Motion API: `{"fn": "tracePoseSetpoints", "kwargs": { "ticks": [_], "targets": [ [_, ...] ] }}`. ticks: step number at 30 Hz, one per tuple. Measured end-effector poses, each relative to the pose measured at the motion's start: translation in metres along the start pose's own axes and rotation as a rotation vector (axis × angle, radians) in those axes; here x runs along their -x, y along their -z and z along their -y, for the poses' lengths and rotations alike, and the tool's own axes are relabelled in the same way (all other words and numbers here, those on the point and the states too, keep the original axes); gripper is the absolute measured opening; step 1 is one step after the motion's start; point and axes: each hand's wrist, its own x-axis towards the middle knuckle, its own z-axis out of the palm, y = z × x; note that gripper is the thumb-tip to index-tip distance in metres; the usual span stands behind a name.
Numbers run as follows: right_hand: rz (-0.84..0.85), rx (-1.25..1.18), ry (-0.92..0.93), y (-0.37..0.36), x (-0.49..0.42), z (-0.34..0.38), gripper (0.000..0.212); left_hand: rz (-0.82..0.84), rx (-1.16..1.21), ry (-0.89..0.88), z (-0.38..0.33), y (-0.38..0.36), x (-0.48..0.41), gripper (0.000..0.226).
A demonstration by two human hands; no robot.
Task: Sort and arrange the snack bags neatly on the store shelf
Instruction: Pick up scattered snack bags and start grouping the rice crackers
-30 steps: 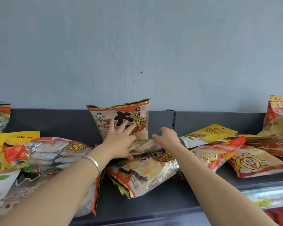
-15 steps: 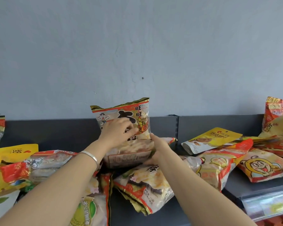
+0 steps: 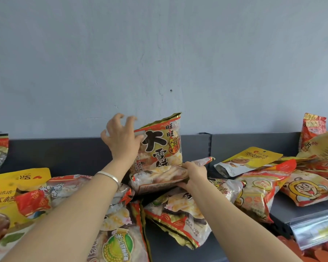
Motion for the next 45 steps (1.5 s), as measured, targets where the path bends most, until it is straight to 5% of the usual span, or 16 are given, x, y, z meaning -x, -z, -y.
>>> {"fn": "tracePoseSetpoints", "kwargs": {
  "ticks": [5, 9, 13, 17, 27, 29, 31, 36, 40, 45],
  "targets": [
    [-0.050, -0.013, 0.078, -0.003, 0.009, -0.002, 0.043, 0.143, 0.921, 0.631, 0.017, 0.004, 0.006, 0.082],
    [-0.046, -0.067, 0.102, 0.002, 0.015, -0.004, 0.051, 0.323, 1.096, 0.879, 0.027, 0.004, 0.014, 0.085],
    [-0.069, -0.064, 0.127, 0.007, 0.022, -0.003, 0.052, 0.606, 0.930, 0.811, 0.025, 0.002, 0.023, 0.053],
    [-0.053, -0.020, 0.216, 0.011, 0.027, 0.007, 0.039, 0.402, 0.867, 0.599, 0.015, -0.003, 0.021, 0.038],
    [-0.060, -0.026, 0.514, 0.055, 0.025, 0.056, 0.022, -0.031, 0.878, 0.689, -0.017, -0.003, 0.002, 0.028],
    [-0.073, -0.076, 0.535, 0.063, 0.018, 0.063, 0.038, -0.048, 0.843, 0.660, -0.025, -0.003, 0.000, 0.027],
    [-0.084, -0.110, 0.546, 0.069, 0.014, 0.070, 0.057, -0.026, 0.817, 0.633, -0.032, -0.006, 0.001, 0.030],
    [-0.068, -0.175, 0.637, 0.086, 0.012, 0.085, 0.042, 0.099, 0.767, 0.626, -0.037, -0.018, 0.005, 0.036],
    [0.098, -0.202, 0.625, 0.088, 0.008, 0.089, 0.046, 0.321, 0.646, 0.630, -0.032, -0.034, 0.007, 0.024],
    [0.272, 0.023, 0.688, 0.060, 0.005, 0.077, 0.038, 0.419, 0.549, 0.865, -0.030, -0.040, 0.011, 0.071]
  ]
}}
